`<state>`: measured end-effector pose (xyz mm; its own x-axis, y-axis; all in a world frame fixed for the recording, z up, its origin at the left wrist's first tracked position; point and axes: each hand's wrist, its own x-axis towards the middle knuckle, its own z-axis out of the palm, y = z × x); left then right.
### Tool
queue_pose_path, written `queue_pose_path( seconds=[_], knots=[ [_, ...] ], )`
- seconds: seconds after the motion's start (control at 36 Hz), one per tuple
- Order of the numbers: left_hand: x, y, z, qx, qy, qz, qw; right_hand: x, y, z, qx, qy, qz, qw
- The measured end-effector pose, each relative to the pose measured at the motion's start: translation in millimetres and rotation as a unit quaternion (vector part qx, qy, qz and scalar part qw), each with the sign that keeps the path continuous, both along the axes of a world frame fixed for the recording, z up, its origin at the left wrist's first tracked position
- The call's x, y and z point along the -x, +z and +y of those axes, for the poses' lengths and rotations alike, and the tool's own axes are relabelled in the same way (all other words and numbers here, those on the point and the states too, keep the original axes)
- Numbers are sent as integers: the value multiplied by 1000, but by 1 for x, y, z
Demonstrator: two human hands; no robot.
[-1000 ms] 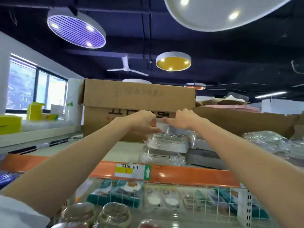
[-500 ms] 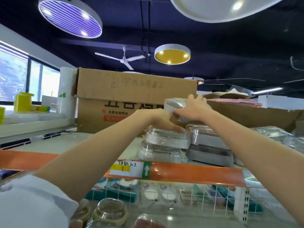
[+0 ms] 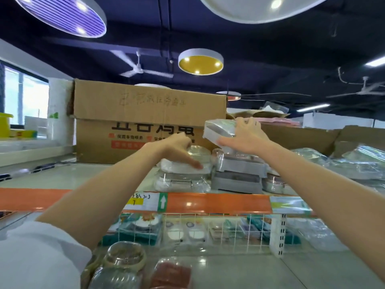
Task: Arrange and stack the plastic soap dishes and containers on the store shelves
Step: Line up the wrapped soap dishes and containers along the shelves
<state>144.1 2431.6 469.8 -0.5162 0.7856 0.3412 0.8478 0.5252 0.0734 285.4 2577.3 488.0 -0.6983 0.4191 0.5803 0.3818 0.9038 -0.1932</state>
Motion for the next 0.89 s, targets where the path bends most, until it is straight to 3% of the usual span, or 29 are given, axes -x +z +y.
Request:
queue_pose_path(
  seconds=[0.19,0.42,0.67,0.89],
  knots=[
    [-33,-7,-36,-118,33,147,982,-25,-15,-23,22,35,61,997],
    [-85,-41,-79,-211,31,190,958,-61,-48,-51,132,89,81,984],
    [-138,-108,-111,-166,2,211,963,-113,-125,-70,178,96,38,979],
    [-151,-177,-125,-92,-9,175,980,-141,-207,-78,247,109,-45,962]
  ],
)
